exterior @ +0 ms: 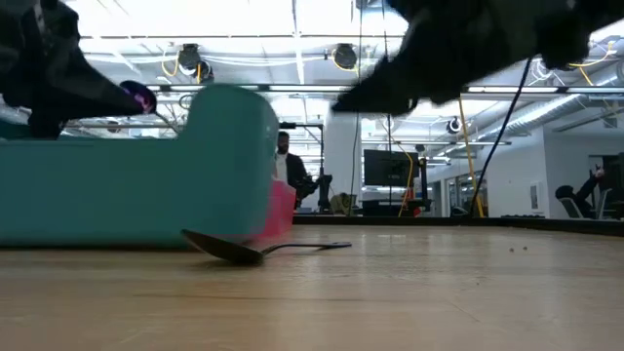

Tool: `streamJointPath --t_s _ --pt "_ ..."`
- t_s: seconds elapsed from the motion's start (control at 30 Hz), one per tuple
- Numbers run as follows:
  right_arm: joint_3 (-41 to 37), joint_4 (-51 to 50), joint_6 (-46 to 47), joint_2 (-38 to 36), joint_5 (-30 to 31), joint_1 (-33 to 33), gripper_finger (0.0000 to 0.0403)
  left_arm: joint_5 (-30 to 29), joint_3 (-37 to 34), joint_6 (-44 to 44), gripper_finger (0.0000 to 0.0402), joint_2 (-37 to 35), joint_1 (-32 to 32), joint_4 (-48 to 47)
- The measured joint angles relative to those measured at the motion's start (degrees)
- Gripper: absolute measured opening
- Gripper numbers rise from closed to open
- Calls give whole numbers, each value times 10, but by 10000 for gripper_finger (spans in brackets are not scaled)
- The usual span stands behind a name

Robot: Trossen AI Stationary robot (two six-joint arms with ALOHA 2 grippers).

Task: Pick & Place Food Item
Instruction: Put the violet spoon into the blue bin, then put the black spoon into the blue bin

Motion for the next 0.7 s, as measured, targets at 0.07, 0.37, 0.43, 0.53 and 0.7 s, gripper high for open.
streamJointPath --t_s 0.07,0.37,0.43,0.53,0.7 --pt "1 17 -12 29 -13 -8 173 18 1 -13 14 1 7 7" --pt "60 29 -36 161 -115 -43 177 76 1 49 26 1 35 63" --pt "78 17 -37 181 -133 -48 175 91 1 79 45 1 38 81" --pt "105 -23 -48 200 -135 -55 175 115 1 118 89 1 40 106" --pt "146 -118 -67 210 -137 -64 177 141 1 167 172 1 41 148"
